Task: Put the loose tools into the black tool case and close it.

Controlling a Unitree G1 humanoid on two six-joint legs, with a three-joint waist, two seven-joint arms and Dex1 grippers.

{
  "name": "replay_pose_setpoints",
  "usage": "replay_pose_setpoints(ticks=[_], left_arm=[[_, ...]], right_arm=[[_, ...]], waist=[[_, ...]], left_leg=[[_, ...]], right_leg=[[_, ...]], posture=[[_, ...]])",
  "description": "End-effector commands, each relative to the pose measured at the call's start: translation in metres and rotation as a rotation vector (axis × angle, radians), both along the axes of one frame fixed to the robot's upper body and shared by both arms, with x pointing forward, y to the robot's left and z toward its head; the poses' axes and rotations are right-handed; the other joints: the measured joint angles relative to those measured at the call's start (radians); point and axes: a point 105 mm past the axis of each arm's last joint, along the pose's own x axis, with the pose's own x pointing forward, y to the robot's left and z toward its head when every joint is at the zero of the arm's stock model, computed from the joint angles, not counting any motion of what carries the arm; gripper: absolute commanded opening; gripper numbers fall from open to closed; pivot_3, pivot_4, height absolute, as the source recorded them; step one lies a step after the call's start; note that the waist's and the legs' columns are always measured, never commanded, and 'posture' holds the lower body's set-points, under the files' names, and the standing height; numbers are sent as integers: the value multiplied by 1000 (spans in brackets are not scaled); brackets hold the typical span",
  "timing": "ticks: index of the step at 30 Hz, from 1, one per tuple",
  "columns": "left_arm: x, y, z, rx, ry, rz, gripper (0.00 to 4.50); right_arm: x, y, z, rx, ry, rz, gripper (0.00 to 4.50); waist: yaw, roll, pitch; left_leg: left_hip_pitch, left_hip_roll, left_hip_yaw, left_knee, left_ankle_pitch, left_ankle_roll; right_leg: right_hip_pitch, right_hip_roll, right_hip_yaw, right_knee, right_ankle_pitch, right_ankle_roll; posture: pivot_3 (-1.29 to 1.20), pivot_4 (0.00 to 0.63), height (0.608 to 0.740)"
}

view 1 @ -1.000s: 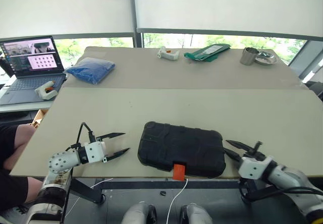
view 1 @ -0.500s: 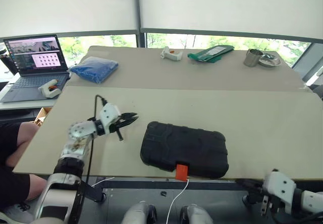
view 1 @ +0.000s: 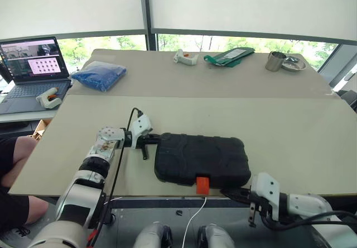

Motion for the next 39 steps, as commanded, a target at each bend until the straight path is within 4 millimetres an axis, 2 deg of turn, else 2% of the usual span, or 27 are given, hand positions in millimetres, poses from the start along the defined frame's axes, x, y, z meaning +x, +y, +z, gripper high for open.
replay_pose_setpoints(ticks=[1, 4, 9, 13, 16, 19, 21, 23, 26, 30, 33, 35, 39], left_arm=[[-5, -1, 5, -19, -22, -36, 37], [-8, 3, 3, -43, -19, -19, 37], [-23, -3, 5, -129, -31, -24, 37], [-34, -8, 8, -165, -36, -2, 37], [-34, 0, 9, -148, -54, 50, 37], [-31, 20, 17, -138, -50, 103, 37], [-33, 26, 27, -156, -41, 84, 37], [-37, 23, 44, -203, -29, 23, 37], [-40, 0, 69, -259, -22, -76, 37], [-36, -52, 87, -256, -8, -151, 37], [-29, -89, 82, -213, 16, -151, 37], [-22, -109, 64, -108, -2, -129, 37], [-17, -123, 34, 46, 11, -96, 37]], right_arm=[[27, -6, 19, 38, -92, -94, 0], [46, -13, 16, -12, -120, -151, 0], [83, -26, 12, -28, -143, -300, 0], [98, -32, 15, -31, -162, -348, 0], [98, -38, 18, -41, -159, -340, 0], [88, -48, 21, -54, -143, -328, 0], [79, -55, 24, -54, -133, -329, 0], [72, -63, 27, -53, -139, -355, 0], [61, -70, 36, -27, -198, -370, 0], [46, -73, 37, 23, -156, -397, 0], [46, -70, 49, 101, -171, -410, 0], [46, -64, 56, 127, -173, -391, 0], [53, -59, 57, 125, -174, -380, 0]], waist=[[-3, 0, 0], [-7, 0, 0], [-8, 0, 0], [-7, 1, 0], [-6, 1, 0], [-6, 1, 0], [-7, 1, 0], [-5, 1, 0], [1, 1, 0], [13, 1, 0], [14, 1, 0], [9, 1, 0], [-1, 1, 0]], left_leg=[[-1, 0, 0, 1, 0, 0], [-1, -1, 1, 1, 0, 1], [-1, -1, 1, 1, 0, -1], [-1, -1, 1, 1, 1, -1], [-1, -1, 1, 1, 1, -2], [-1, -1, 1, 1, 1, -2], [-1, -1, 1, 1, 1, -2], [-1, -1, 1, 0, 1, -2], [-1, -1, 0, 0, 1, -3], [-1, -1, 1, 1, 1, -2], [-1, -2, 1, 1, 1, -2], [-1, -2, 1, 2, 1, -2], [-1, -1, 1, 1, 1, -2]], right_leg=[[0, -1, 0, 0, 0, 0], [0, -1, 1, -1, 1, -1], [-1, -1, 1, 0, 2, -2], [-1, -1, 1, 0, 5, -8], [-1, -2, 1, 0, 5, -7], [-1, -1, 1, 0, 4, -5], [-1, -1, 1, 0, 3, -4], [-1, -1, 1, 0, 3, -4], [-1, -1, 0, 0, 2, -2], [1, -1, 1, -1, 2, -2], [4, -1, 3, -1, 2, -1], [4, 0, 3, 0, 4, 2], [3, 2, 2, 1, 4, 2]], posture=[[0, 150, 740], [0, 150, 740], [0, 150, 740], [0, 150, 740], [0, 150, 740], [0, 150, 740], [0, 150, 740], [0, 150, 740], [0, 150, 740], [0, 150, 740], [0, 150, 740], [0, 150, 740], [0, 150, 740]])
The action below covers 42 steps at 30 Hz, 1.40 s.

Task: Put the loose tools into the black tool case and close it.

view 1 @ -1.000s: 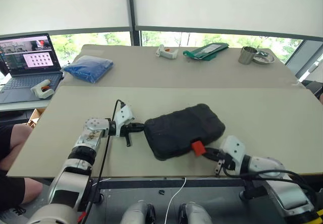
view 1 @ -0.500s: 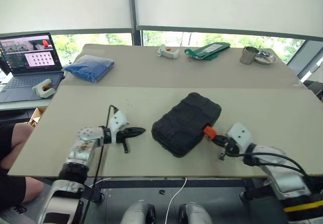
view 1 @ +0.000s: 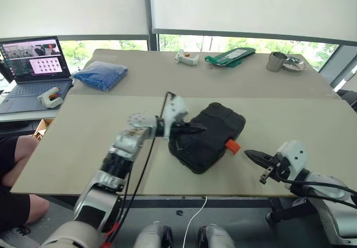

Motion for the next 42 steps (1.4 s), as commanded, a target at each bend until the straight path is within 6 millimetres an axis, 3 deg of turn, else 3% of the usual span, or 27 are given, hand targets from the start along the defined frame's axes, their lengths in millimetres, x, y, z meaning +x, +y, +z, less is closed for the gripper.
replay_pose_setpoints(ticks=[1, 5, 11, 23, 29, 36, 42], left_arm=[[7, -1, -30, 154, 9, 62, 37], [5, 4, -54, 202, 57, 95, 37], [-4, 2, -54, 145, 120, 89, 37], [1, 6, -53, 140, 119, 109, 37], [1, 6, -57, 152, 128, 106, 37], [0, 8, -65, 191, 129, 102, 37], [0, 6, -64, 183, 137, 98, 37]], right_arm=[[6, 5, 11, 13, -40, 6, 0], [11, 10, 3, 23, -26, 8, 0], [14, 23, -13, 20, 31, 54, 0], [29, 41, -21, 46, 15, 54, 0], [41, 50, -4, 72, -67, 69, 0], [31, 64, 25, 128, -112, 156, 0], [30, 72, 31, 148, -113, 193, 0]], waist=[[-1, 1, -1], [-4, 2, -2], [-7, 7, -5], [-13, 8, -6], [-17, 8, -6], [-24, 8, -6], [-30, 9, -6]], left_leg=[[0, 0, -1, 0, 0, 0], [1, 0, -1, 0, -1, 2], [8, 0, -1, 0, -5, 9], [14, 2, -1, -1, -5, 8], [14, 2, -1, -1, -5, 8], [14, 2, -1, -3, -5, 7], [15, 3, -1, -4, -5, 6]], right_leg=[[0, 0, -1, 0, 0, -1], [0, 0, -1, 0, -1, -1], [4, -1, 0, -1, -4, -5], [9, -1, 0, -1, -5, -7], [9, -1, 0, -1, -5, -7], [8, -1, 0, -1, -5, -7], [9, -1, -1, -1, -5, -6]], posture=[[0, 150, 740], [0, 150, 740], [0, 150, 740], [0, 150, 740], [0, 150, 740], [0, 150, 740], [0, 150, 740]])
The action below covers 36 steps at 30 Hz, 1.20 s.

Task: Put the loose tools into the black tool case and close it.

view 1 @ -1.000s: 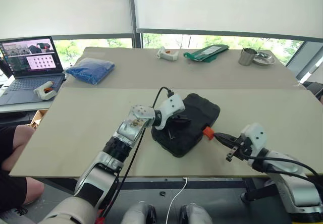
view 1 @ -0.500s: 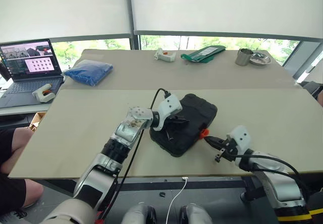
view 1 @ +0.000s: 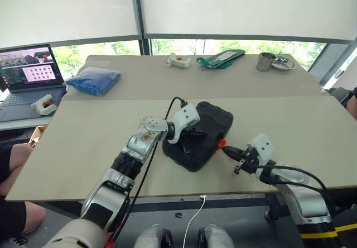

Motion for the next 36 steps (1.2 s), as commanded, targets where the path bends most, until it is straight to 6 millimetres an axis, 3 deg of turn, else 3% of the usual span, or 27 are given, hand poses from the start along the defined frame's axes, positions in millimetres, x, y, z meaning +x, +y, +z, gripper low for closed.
replay_pose_setpoints(ticks=[1, 7, 11, 15, 21, 31, 36], left_arm=[[-9, 7, -50, 112, 145, 18, 37], [-10, 8, -52, 112, 153, 16, 37], [-11, 10, -52, 109, 157, 16, 37], [-12, 10, -51, 106, 155, 12, 37], [-12, 8, -50, 103, 156, 9, 37], [-12, 11, -53, 107, 163, 17, 37], [-12, 10, -52, 100, 165, 20, 37]], right_arm=[[-2, 13, 31, 37, -119, 56, 0], [-1, 10, 20, -2, -88, 38, 0], [-11, -13, 28, 22, -87, -12, 0], [-14, -29, 11, -19, -20, -74, 0], [-5, -20, 0, -8, 12, -77, 0], [7, -4, 0, 3, 7, -29, 0], [3, -17, 14, 41, -25, -63, 0]], waist=[[8, 0, 0], [26, 0, -1], [28, 0, -1], [26, 0, -1], [24, 1, -1], [25, 1, -1], [26, 1, -1]], left_leg=[[1, 0, -1, 0, 0, 0], [0, -1, 0, 0, -3, -1], [0, 0, 0, 0, -3, -1], [0, 0, 0, 0, -4, 0], [1, 0, 0, -1, -4, 0], [0, 0, 0, -1, -4, 0], [0, 0, 0, -1, -4, 0]], right_leg=[[-1, 0, -1, 0, 0, 0], [-1, -1, -1, -3, -1, -1], [-1, -1, -1, -3, -1, -1], [0, -1, -1, -3, -1, -1], [-1, 0, -1, -3, -2, -1], [-1, 0, -1, -3, -2, -2], [-1, 0, -1, -3, -2, -2]], posture=[[0, 150, 740], [0, 150, 740], [0, 150, 740], [0, 150, 740], [0, 150, 740], [0, 150, 740], [0, 150, 740]])
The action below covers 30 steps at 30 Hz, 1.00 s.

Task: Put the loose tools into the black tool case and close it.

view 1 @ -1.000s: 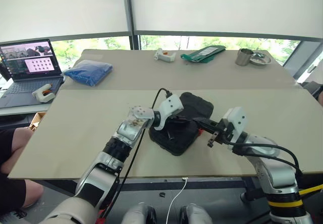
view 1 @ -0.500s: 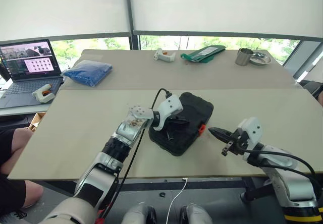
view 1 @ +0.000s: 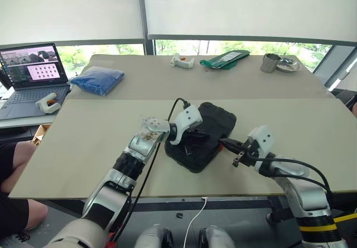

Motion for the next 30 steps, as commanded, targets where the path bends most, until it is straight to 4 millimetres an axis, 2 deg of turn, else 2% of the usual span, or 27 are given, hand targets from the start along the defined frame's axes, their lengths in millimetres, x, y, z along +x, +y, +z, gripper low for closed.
replay_pose_setpoints(ticks=[1, 4, 6, 10, 20, 24, 30], left_arm=[[-6, 15, -49, 109, 148, 50, 37], [-7, 14, -49, 107, 150, 46, 37], [-8, 14, -49, 107, 151, 44, 37], [-7, 14, -50, 110, 151, 44, 37], [-8, 18, -52, 117, 159, 46, 37], [-8, 17, -52, 118, 162, 44, 37], [-9, 19, -53, 120, 165, 43, 37]], right_arm=[[-5, -15, 20, 22, -61, -33, 0], [-9, -29, 14, -3, -32, -74, 0], [-10, -30, 7, -17, -9, -77, 0], [-10, -22, 0, -12, 11, -52, 0], [3, 4, 0, 12, -4, 8, 0], [2, 5, -3, 14, 15, 10, 0], [-1, -4, -14, -6, 58, -24, 0]], waist=[[2, 0, 0], [2, 0, 0], [2, 0, 0], [1, 0, 0], [-11, 0, 0], [-19, 0, 0], [-17, 0, 0]], left_leg=[[0, 0, 0, 0, 0, 0], [0, 0, 0, -1, 0, 0], [0, 0, 0, -2, 0, 0], [0, 0, 0, -2, 0, 0], [1, 1, 0, -3, 0, 0], [1, 1, 0, -3, 0, 0], [1, 1, 0, -4, 0, 0]], right_leg=[[0, 0, 0, 0, 0, 0], [0, 0, 0, -1, 0, 0], [0, 0, 0, -2, 0, 0], [0, 0, 0, -2, 0, 0], [0, 0, 0, -3, 0, 1], [0, 0, -1, -3, 1, 1], [0, 0, -1, -4, 1, 1]], posture=[[0, 150, 740], [0, 150, 740], [0, 150, 740], [0, 150, 740], [0, 150, 740], [0, 150, 740], [0, 150, 740]])
